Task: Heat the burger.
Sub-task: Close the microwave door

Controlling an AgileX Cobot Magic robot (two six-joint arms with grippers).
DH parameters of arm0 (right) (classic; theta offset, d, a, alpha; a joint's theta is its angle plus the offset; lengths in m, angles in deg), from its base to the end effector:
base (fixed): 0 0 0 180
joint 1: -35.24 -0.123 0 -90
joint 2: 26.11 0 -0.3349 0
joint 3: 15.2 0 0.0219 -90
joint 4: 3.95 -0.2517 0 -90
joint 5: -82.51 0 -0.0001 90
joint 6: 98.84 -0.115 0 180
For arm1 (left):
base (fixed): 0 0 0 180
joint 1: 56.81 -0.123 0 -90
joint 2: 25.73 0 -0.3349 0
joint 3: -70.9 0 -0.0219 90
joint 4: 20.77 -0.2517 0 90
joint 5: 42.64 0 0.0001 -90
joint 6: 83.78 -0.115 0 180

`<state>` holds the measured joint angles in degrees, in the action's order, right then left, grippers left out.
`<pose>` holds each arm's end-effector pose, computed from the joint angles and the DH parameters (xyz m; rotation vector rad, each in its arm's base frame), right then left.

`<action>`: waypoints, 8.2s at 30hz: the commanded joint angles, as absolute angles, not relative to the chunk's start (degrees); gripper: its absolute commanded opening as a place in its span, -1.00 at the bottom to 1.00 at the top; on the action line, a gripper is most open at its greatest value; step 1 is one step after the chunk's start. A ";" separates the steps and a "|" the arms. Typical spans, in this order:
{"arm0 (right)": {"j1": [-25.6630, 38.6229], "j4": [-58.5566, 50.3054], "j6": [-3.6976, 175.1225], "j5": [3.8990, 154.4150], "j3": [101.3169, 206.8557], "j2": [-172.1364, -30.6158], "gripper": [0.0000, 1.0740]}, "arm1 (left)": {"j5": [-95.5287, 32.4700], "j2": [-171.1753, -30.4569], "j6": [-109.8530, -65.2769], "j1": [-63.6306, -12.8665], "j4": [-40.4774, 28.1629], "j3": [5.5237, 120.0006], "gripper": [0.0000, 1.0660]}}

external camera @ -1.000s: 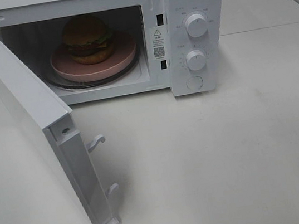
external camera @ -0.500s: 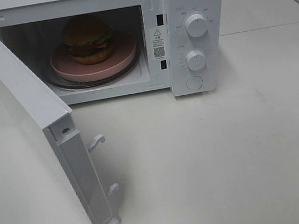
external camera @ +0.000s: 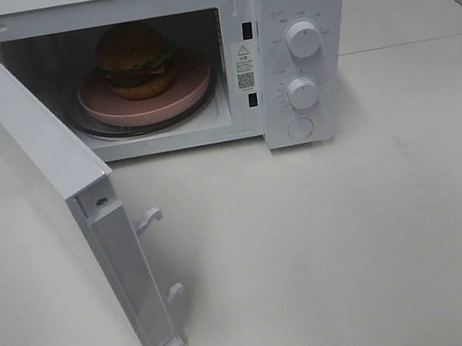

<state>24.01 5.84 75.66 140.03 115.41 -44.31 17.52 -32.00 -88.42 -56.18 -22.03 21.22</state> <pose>0.0029 -0.0163 0.2789 -0.1268 2.1664 -0.0424 -0.0334 0.0026 0.2680 0.0922 2.0249 0.0705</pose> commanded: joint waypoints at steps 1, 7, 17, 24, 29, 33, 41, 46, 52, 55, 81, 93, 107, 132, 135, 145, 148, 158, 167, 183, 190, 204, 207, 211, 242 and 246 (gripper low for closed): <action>27.05 4.81 76.86 140.26 115.24 -39.90 0.42 | 17.00 -30.74 -88.31 -55.95 -21.80 21.05 0.77; 30.26 4.81 76.80 140.26 115.24 -34.63 0.42 | 17.00 -30.74 -88.31 -55.95 -21.80 21.05 0.77; 33.12 4.58 76.80 140.26 115.24 -31.02 0.42 | 17.00 -30.92 -88.31 -55.95 -21.74 21.05 0.77; 33.12 4.58 76.80 140.26 115.24 -31.02 0.42 | 17.00 -30.92 -88.31 -55.95 -21.74 21.05 0.77; 33.12 4.58 76.80 140.26 115.24 -31.02 0.42 | 17.00 -30.92 -88.31 -55.95 -21.74 21.05 0.77; 33.12 4.58 76.80 140.26 115.24 -31.02 0.42 | 17.00 -30.92 -88.31 -55.95 -21.74 21.05 0.77; 33.12 4.58 76.80 140.26 115.24 -31.02 0.42 | 17.00 -30.92 -88.31 -55.95 -21.74 21.05 0.77; 33.01 4.58 76.80 140.26 115.24 -31.02 0.42 | 17.00 -30.92 -88.31 -55.95 -21.74 21.05 0.77; 33.01 4.58 76.80 140.26 115.24 -31.02 0.42 | 17.00 -30.92 -88.31 -55.95 -21.74 21.05 0.77; 33.01 4.58 76.80 140.26 115.24 -31.02 0.42 | 17.00 -30.92 -88.31 -55.95 -21.74 21.05 0.77; 33.01 4.58 76.80 140.26 115.24 -31.02 0.42 | 14.02 -31.83 -87.68 -55.95 -21.51 23.63 0.75; 33.01 4.58 76.80 140.26 115.24 -31.02 0.42 | -0.82 -42.83 -86.88 -55.95 -22.20 25.00 -0.17; 33.01 4.58 76.80 140.26 115.24 -31.02 0.42 | -19.21 -59.62 -86.99 -55.95 -23.17 23.23 -1.00; 33.01 4.58 76.80 140.26 115.24 -31.02 0.42 | -79.08 -87.92 -86.93 -55.95 -25.70 4.21 -1.00; 33.01 4.58 76.80 140.26 115.24 -31.02 0.42 | -83.04 -92.74 -86.71 -55.95 -25.81 4.21 -1.00; 33.01 4.58 76.80 140.26 115.24 -31.02 0.42 | -96.96 -106.95 -80.35 -55.95 -35.89 4.66 -1.00; 33.01 4.58 76.80 140.26 115.24 -31.02 0.41 | -97.76 -109.18 -79.09 -55.95 -37.10 5.29 -1.00; 33.01 4.58 76.80 140.26 115.24 -31.02 0.41 | -103.49 -118.64 -75.02 -55.95 -44.55 9.99 -1.00; 33.01 4.58 76.75 140.26 115.24 -31.02 0.41 | -104.64 -123.68 -75.36 -51.37 -43.06 13.32 -1.00; 33.01 4.58 76.75 140.26 115.24 -31.02 0.41 | -101.54 -129.87 -75.42 -43.18 -38.99 22.43 -1.00; 33.01 4.58 76.75 140.26 115.24 -31.02 0.41 | -98.91 -133.30 -75.13 -38.31 -36.75 28.50 -1.00; 33.01 4.58 76.75 140.26 115.24 -31.02 0.41 | -94.61 -139.32 -75.19 -32.35 -32.28 38.18 -1.00; 33.01 4.58 76.75 140.26 115.24 -31.02 0.41 | -94.44 -140.52 -75.19 -31.26 -31.71 39.96 -1.00; 33.01 4.58 76.75 140.26 115.24 -31.02 0.41 | -94.33 -141.61 -75.19 -30.34 -31.60 41.56 -1.00; 33.01 4.58 76.75 140.26 115.24 -31.02 0.41 | -85.16 -152.96 -72.32 -24.15 -32.23 62.82 -1.00; 33.01 4.58 76.75 140.26 115.24 -31.02 0.41 | -84.70 -152.73 -72.27 -22.84 -33.03 62.93 -1.00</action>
